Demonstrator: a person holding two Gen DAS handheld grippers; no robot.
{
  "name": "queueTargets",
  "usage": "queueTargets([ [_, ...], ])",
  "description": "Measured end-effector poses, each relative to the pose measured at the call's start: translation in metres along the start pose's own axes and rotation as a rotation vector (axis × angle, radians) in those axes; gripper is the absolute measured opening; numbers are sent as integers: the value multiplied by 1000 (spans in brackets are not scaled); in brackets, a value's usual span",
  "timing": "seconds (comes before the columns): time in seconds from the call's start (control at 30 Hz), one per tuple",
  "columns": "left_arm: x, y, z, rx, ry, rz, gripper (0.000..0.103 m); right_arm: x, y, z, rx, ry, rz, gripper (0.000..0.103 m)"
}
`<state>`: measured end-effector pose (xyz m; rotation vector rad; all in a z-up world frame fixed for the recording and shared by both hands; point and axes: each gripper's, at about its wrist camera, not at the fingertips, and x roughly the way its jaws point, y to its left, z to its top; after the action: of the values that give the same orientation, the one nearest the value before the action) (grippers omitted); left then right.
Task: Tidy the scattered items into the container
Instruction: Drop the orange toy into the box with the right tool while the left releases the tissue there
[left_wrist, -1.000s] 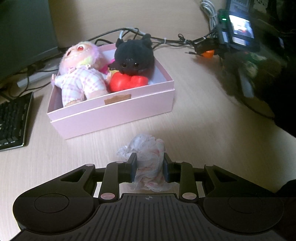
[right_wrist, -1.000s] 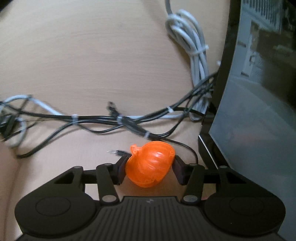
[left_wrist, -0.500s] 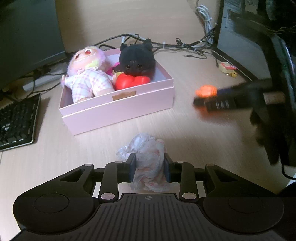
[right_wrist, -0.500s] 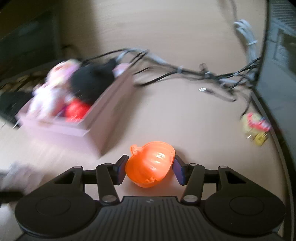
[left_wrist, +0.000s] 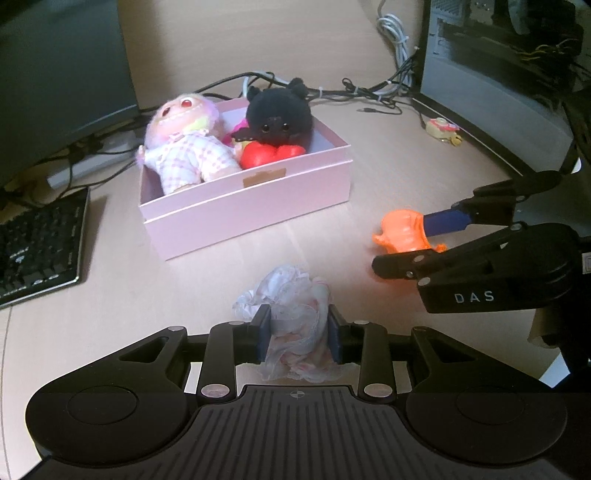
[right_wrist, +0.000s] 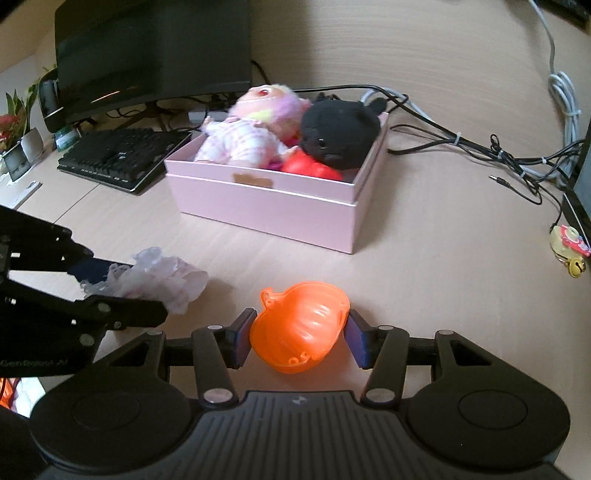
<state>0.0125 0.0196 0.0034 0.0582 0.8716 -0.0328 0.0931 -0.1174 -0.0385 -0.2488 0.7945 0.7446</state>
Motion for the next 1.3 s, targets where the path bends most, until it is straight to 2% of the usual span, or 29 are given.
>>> queueTargets([
  [0.23,-16,14,-13,7,-23,-9,35,-4,18,11,-1,-39,-31,52],
  [0.43,-29,31,-25,-22,-52,11,36,-2,28,49,-35,-137,-78,52],
  [0.77,-48,66,-44,-122,-63,84,36,27,51,106,-188,-262,-161,52],
  [0.87,-49,73,-47,-150,-61,92,36,39,51,114,-201,-272,-181,67],
  [0.9,-50,75,-47,-155,-64,91,36,39,50,115,-195,-274,-184,68],
  [0.97,-51,76,-42,-159,-82,84,36,34,48,115,-180,-282,-180,70],
  [1.03,-50,75,-33,-156,-108,79,36,21,40,111,-153,-294,-183,76],
  [1.1,-46,74,-15,-137,-141,69,35,8,30,104,-121,-298,-190,78],
  [1.3,-28,62,63,-33,-286,49,35,-30,-11,69,13,-263,-235,81],
])
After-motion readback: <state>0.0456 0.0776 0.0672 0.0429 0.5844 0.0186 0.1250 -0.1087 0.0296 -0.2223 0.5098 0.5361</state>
